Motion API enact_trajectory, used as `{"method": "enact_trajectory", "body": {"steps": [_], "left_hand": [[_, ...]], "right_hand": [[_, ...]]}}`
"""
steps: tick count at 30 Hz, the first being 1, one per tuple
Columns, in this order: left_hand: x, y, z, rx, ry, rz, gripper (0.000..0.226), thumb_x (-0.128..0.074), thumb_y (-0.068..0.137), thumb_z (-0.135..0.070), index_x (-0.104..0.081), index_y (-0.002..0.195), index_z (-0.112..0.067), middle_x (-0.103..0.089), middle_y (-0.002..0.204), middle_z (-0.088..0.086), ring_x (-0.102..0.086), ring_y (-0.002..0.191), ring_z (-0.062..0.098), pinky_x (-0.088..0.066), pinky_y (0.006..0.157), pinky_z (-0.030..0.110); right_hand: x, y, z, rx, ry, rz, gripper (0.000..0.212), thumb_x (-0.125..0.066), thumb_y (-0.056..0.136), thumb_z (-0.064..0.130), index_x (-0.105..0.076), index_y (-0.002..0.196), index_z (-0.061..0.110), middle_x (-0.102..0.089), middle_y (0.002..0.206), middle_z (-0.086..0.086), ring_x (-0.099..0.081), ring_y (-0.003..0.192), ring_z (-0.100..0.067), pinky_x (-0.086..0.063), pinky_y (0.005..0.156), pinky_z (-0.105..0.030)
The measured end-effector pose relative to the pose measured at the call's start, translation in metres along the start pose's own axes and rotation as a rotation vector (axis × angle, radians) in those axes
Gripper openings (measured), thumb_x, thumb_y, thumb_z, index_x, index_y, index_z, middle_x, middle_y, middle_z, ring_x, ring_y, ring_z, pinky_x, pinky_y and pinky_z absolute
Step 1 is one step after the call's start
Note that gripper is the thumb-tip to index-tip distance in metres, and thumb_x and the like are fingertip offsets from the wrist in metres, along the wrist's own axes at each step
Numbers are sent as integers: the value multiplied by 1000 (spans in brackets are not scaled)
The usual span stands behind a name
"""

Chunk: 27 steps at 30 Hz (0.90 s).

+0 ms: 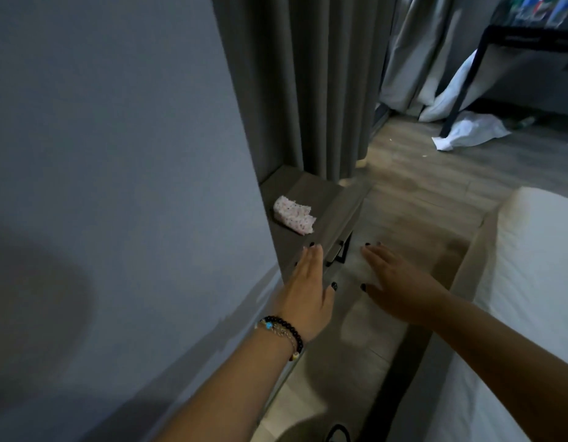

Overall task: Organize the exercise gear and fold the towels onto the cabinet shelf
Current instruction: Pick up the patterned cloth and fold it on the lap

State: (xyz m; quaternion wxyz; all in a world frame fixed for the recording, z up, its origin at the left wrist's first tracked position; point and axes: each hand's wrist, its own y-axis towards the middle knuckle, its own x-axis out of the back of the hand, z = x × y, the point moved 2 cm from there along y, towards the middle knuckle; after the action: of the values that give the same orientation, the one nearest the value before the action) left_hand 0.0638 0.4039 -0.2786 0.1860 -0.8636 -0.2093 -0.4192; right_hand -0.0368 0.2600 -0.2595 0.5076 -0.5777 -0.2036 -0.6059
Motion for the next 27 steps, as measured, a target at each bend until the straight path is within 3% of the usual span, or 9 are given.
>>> {"method": "enact_trajectory", "body": {"steps": [8, 13, 19, 22, 27], "left_hand": [[-27, 94, -3, 113, -117, -26, 73, -41, 101, -22, 10, 153, -14, 7, 162, 1, 5, 149, 13, -7, 121, 29], [-39, 146, 10, 186, -170, -52, 76, -44, 99, -18, 9, 153, -16, 0, 162, 3, -11, 148, 19, -23, 118, 35], [-39, 215, 41, 325, -234, -123, 77, -48, 96, -16, 3, 154, -19, -16, 160, 8, -34, 139, 26, -34, 110, 31], [-44, 254, 61, 452, -315, -174, 77, -49, 97, -18, 2, 154, -25, -12, 161, 5, -28, 143, 23, -28, 108, 25], [-60, 299, 87, 590, -371, -260, 78, -52, 95, -11, -2, 154, -16, -16, 160, 9, -29, 142, 26, -25, 101, 20]], "right_hand": [[42, 79, -71, 48, -75, 29, 69, -44, 99, 36, -6, 154, 18, -7, 162, -2, -3, 149, -20, -9, 118, -33], [52, 136, -81, 72, -16, 65, 63, -46, 99, 34, -17, 153, 20, -16, 160, -1, -9, 148, -19, -15, 118, -33], [51, 201, -96, 112, 127, 98, 61, -45, 99, 30, -18, 153, 22, -18, 160, 1, -10, 148, -17, -15, 117, -30], [50, 242, -119, 117, 94, 121, 63, -45, 99, 31, -16, 153, 21, -17, 160, -2, -8, 148, -19, -13, 120, -35], [49, 305, -143, 129, 13, 180, 62, -46, 98, 33, -18, 152, 21, -20, 159, -4, -13, 148, -21, -17, 120, -38]]}}
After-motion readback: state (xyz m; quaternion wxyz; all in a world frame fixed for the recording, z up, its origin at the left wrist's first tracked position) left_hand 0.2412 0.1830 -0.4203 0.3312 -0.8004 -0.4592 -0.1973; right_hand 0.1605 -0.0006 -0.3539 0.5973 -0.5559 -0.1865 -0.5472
